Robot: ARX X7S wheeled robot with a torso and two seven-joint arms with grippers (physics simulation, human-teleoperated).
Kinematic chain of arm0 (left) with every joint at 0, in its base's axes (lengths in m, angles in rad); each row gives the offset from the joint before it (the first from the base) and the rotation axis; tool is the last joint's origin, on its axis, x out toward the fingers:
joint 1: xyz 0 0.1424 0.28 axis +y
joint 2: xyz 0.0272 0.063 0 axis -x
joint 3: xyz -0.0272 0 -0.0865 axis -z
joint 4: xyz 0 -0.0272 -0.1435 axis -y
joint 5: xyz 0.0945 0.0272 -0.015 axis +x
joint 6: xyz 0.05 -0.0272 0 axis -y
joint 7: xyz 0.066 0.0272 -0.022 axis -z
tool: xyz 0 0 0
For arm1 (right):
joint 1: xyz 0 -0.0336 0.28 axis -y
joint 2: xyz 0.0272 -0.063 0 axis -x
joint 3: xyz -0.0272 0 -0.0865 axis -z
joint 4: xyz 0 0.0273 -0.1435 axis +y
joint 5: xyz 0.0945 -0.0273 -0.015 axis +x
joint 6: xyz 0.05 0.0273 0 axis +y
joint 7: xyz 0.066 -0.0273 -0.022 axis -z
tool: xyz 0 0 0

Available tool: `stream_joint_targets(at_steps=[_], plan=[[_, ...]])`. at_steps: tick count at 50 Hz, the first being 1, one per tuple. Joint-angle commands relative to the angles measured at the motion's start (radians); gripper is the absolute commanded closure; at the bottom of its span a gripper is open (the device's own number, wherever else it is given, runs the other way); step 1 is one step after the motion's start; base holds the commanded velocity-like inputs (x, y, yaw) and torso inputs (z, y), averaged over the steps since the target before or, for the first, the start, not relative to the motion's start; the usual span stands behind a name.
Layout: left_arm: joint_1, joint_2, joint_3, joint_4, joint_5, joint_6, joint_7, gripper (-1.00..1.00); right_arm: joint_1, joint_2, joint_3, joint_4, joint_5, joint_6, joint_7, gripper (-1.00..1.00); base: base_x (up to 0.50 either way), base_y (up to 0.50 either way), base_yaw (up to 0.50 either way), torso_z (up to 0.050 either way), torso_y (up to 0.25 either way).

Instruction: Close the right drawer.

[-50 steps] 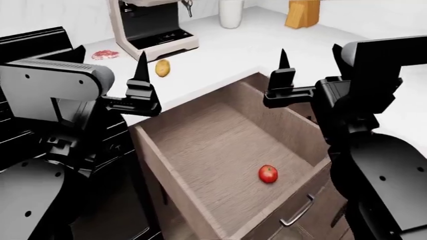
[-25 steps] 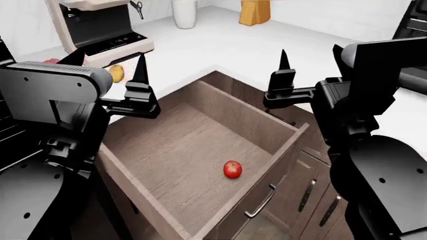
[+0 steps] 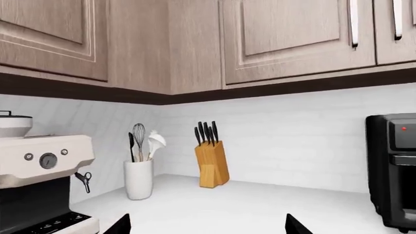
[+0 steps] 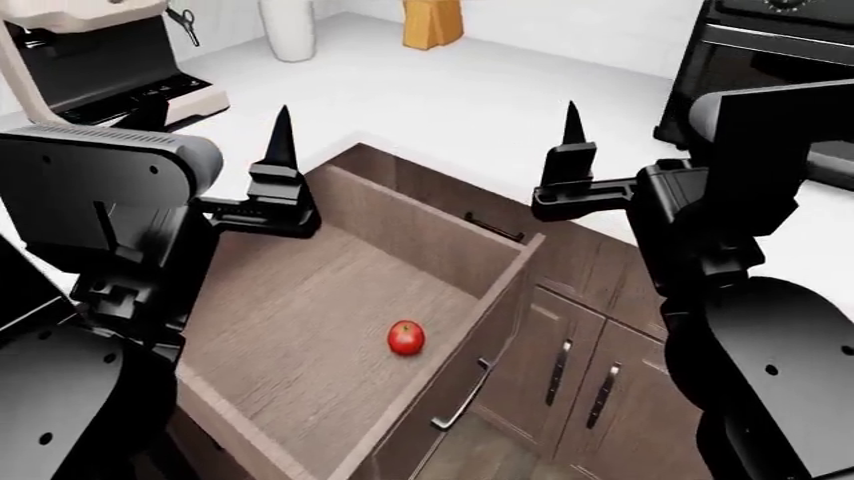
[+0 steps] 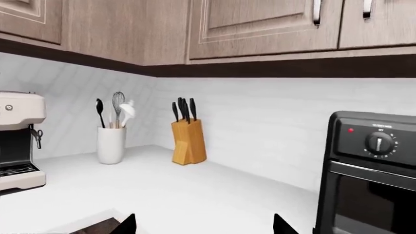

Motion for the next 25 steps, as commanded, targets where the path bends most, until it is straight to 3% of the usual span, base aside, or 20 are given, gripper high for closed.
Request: stream_joint_targets(at_steps=[1,21,25], plan=[[0.001,-0.003,-0.006,0.006,-0.012,-0.006,-0.007,-1.00,0.006,0.021,-0.030,-0.011,-0.007,0.002,0.013,-1.00,0.41,0.29,0.00,0.000,0.000],[0.002,-0.013,0.002,0.003,-0.022,0.004,-0.013,-1.00,0.003,0.005,0.020,-0.032,0.039,0.005,0.003,-1.00,0.41,0.29,0.00,0.000,0.000],[0.006,-0.014,0.006,0.004,-0.023,0.009,-0.015,-1.00,0.004,0.007,0.024,-0.046,0.046,0.012,0.003,-1.00,0.57,0.00,0.00,0.000,0.000]])
